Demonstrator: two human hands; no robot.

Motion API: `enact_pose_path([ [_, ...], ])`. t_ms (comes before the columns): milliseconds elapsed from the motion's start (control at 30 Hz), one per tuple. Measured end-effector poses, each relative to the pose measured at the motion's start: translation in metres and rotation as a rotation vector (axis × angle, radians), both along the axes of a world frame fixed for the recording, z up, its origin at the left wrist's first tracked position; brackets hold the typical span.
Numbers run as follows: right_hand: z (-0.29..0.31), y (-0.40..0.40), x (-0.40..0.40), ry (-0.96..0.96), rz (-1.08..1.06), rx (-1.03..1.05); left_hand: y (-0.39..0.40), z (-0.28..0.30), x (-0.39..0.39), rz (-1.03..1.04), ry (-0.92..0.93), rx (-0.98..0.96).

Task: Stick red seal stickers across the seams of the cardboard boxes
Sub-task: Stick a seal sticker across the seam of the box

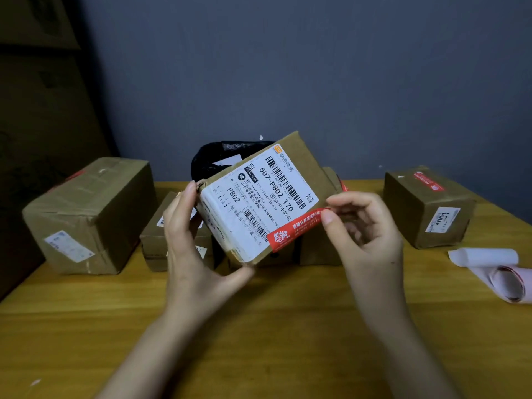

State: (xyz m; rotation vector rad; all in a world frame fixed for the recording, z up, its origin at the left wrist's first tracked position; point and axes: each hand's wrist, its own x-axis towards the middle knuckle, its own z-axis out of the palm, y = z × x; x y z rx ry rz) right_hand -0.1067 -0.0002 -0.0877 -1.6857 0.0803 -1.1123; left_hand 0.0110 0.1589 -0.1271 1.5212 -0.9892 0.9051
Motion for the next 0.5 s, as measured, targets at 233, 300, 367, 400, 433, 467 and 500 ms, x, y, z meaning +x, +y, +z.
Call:
enact_pose_path([
  [233,0.000,0.002,0.005,0.016,0.300,0.456,-0.003,-0.001,-0.006,-0.005,0.161,0.021],
  [300,-0.001,0.006,0.008,0.012,0.388,0.640,-0.004,-0.002,-0.007,-0.004,0.181,0.010],
  [367,-0.001,0.010,0.011,0.001,0.456,0.763,-0.005,-0.004,-0.008,-0.012,0.197,-0.006],
  [400,-0.002,0.012,0.011,0.003,0.479,0.793,-0.006,-0.004,-0.008,-0.016,0.205,-0.009],
  [433,-0.003,0.012,0.012,0.013,0.487,0.804,-0.006,-0.005,-0.008,-0.018,0.212,-0.009],
  [467,-0.003,0.012,0.011,0.028,0.481,0.800,-0.007,-0.006,-0.008,-0.019,0.218,-0.008],
  [500,-0.004,0.012,0.011,0.044,0.463,0.790,-0.007,-0.006,-0.008,-0.021,0.225,-0.007],
])
